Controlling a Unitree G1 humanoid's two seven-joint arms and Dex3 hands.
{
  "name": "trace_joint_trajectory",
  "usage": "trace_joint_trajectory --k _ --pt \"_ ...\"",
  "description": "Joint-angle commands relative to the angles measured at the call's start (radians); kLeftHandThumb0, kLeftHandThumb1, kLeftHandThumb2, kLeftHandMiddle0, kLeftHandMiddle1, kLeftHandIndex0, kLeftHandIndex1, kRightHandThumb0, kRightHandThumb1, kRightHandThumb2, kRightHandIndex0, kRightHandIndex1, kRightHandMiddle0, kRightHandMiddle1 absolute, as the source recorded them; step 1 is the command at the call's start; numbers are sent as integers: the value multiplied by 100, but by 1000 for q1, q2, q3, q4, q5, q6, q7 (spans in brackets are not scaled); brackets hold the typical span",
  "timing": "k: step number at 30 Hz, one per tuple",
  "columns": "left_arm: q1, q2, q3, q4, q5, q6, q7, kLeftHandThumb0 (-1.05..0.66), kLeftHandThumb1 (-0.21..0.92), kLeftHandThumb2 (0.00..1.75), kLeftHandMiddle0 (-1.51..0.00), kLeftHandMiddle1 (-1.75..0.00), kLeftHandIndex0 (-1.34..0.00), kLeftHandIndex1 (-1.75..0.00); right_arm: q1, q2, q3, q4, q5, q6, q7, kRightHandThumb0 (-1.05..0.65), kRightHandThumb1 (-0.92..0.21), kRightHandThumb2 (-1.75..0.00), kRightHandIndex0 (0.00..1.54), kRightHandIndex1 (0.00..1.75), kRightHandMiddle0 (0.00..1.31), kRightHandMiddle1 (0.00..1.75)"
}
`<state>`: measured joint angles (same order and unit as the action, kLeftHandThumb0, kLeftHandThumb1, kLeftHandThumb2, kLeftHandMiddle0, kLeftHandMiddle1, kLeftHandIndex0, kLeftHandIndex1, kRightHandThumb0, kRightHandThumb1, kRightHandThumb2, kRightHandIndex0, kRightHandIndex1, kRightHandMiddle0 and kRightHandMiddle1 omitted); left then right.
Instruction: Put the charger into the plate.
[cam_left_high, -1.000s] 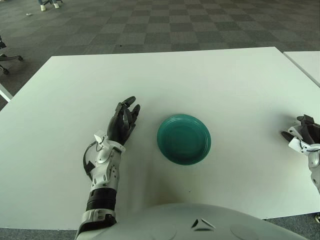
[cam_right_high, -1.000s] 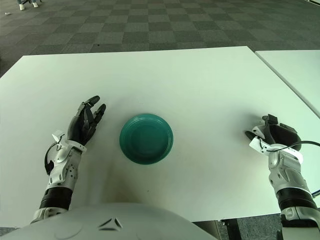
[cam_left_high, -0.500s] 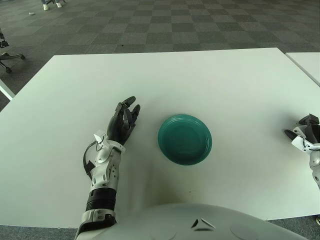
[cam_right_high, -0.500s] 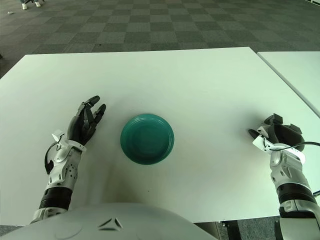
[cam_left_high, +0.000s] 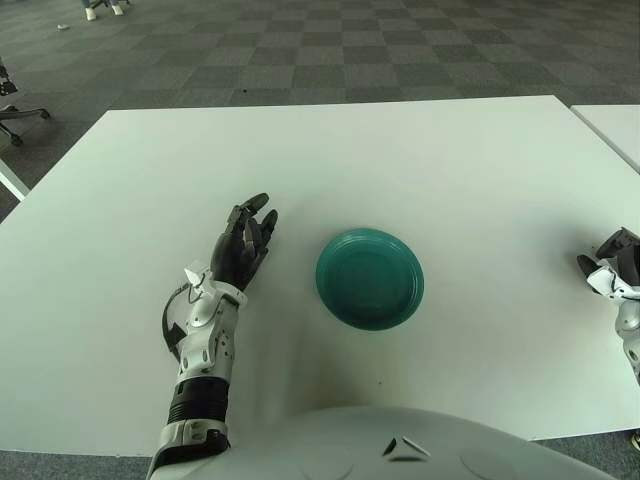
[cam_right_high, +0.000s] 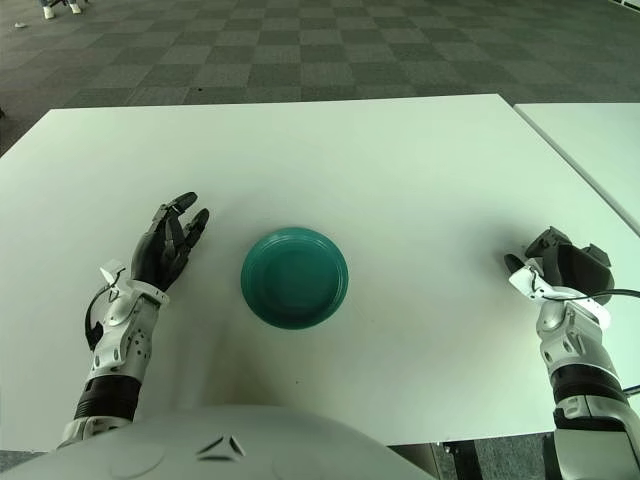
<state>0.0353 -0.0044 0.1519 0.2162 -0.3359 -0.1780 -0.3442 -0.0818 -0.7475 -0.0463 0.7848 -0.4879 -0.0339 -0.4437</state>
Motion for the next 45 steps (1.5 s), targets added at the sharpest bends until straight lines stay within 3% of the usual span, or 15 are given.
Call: trace_joint_trajectory --k 1,19,31,39,45 --pt "7 11 -2 -8 8 7 2 -91 92 72 -40 -3 -12 -99 55 62 23 42 27 -4 32 -48 -33 -130 117 175 61 175" --pt "3 13 -5 7 20 -8 5 -89 92 71 -42 -3 -12 -99 63 68 22 28 40 -15 -33 -49 -29 -136 122 175 64 175" --pt "-2 16 -4 2 13 -5 -1 -90 92 70 -43 -3 -18 -103 91 77 24 -54 34 -1 -48 -49 -30 -134 122 175 63 175" --pt "-5 19 -4 -4 17 14 11 -91 92 70 -43 -3 -15 -101 225 134 30 -514 -42 198 -27 -49 -30 -134 123 175 63 175" --pt "-7 14 -4 0 17 14 15 -90 92 68 -43 -3 -15 -101 221 142 58 -777 -160 306 34 -49 -30 -134 122 175 63 175"
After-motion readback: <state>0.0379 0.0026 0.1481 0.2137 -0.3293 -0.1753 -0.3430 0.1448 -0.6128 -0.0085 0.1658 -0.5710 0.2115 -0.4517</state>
